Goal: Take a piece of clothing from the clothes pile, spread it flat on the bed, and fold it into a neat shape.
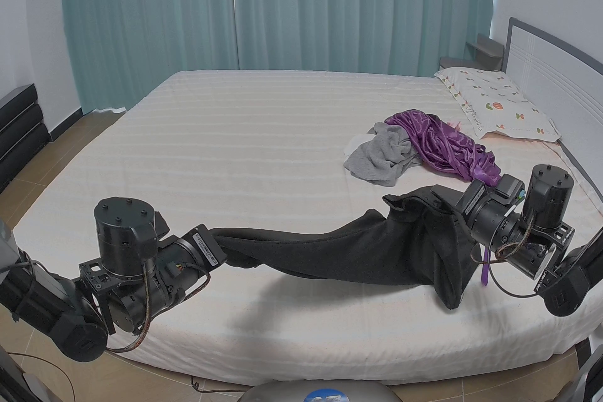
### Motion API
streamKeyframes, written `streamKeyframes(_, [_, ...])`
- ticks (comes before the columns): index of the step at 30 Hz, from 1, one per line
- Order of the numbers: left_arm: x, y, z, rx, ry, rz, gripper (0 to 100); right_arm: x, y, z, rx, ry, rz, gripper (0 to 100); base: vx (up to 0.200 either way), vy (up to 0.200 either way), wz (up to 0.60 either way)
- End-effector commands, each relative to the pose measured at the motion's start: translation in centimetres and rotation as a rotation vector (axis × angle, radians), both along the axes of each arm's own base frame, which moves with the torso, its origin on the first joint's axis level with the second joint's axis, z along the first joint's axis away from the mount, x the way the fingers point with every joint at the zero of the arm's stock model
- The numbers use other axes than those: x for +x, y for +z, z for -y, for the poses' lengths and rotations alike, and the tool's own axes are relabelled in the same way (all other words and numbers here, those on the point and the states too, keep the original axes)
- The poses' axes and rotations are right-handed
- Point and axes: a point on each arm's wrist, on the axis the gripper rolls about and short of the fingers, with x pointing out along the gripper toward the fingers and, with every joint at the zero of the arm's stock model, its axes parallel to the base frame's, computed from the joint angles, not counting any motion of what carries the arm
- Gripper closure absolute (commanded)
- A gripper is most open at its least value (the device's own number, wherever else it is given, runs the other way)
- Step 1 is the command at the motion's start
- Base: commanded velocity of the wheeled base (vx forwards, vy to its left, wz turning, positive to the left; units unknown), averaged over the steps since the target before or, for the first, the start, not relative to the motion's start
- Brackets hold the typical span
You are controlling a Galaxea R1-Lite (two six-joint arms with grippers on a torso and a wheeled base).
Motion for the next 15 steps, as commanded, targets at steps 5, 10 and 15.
streamKeyframes(5, [0.0,-0.11,0.04,0.002,0.0,-0.004,100,-0.18,0.15,-0.03,0.008,0.002,0.018,100,0.0,0.2,0.0])
streamKeyframes(10, [0.03,-0.19,0.06,0.003,-0.002,-0.006,100,-0.07,-0.11,-0.08,0.004,0.004,0.01,100,0.0,0.2,0.0])
streamKeyframes(15, [0.03,-0.3,0.16,0.004,-0.004,-0.009,100,-0.07,-0.11,-0.08,0.004,0.004,0.01,100,0.0,0.2,0.0])
